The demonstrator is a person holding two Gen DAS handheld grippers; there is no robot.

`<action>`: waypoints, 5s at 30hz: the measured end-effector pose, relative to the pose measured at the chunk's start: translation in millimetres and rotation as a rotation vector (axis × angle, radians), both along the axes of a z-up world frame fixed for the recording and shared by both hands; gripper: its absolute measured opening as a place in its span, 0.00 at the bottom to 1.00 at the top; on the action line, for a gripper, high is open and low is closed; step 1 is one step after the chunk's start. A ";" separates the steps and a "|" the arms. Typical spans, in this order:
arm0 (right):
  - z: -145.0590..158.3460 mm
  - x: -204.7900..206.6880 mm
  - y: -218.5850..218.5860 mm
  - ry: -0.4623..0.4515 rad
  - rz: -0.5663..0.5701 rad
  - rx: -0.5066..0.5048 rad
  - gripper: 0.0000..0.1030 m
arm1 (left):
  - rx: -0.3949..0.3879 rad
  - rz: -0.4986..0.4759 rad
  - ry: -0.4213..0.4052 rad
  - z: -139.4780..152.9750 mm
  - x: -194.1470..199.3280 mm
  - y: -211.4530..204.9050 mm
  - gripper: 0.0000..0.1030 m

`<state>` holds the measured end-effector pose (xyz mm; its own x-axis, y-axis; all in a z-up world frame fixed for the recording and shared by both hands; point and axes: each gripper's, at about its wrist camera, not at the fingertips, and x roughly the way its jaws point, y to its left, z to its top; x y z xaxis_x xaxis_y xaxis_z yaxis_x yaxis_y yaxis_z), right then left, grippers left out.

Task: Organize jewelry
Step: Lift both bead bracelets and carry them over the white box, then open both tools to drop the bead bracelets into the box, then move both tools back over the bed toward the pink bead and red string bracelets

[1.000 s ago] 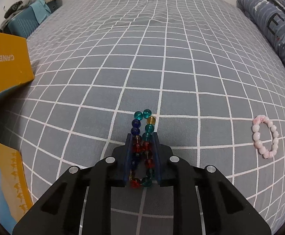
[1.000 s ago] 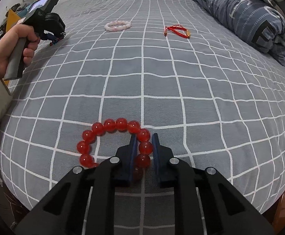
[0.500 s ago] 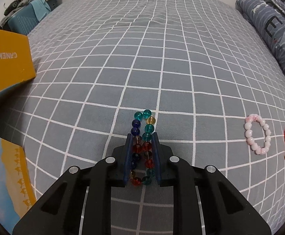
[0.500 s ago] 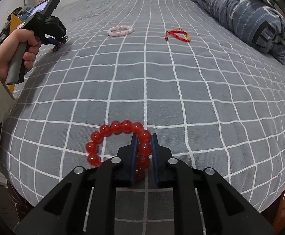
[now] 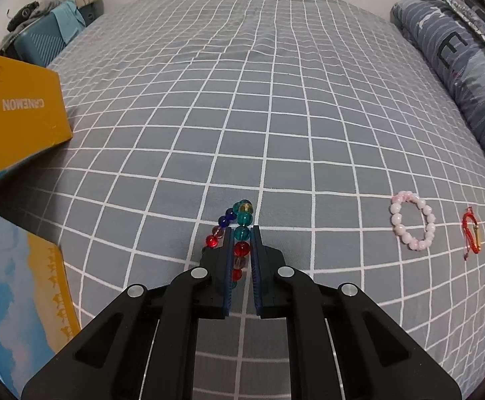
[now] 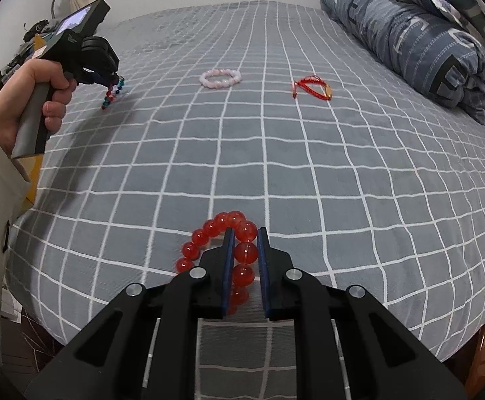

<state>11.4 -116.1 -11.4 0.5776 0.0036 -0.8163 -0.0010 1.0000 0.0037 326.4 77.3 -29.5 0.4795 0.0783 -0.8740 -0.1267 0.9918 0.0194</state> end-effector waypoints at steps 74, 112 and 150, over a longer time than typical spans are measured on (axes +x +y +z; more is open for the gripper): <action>124.3 63.8 187.6 -0.211 0.241 0.038 0.13 | -0.028 0.101 -0.328 152.2 -274.7 122.2 0.09; 47.4 80.3 403.4 0.027 0.521 -0.014 0.13 | -0.066 0.428 -0.074 62.1 -299.6 291.3 0.10; 112.7 64.9 287.7 -0.172 0.424 0.034 0.93 | 0.064 0.383 -0.236 106.9 -299.1 216.6 0.94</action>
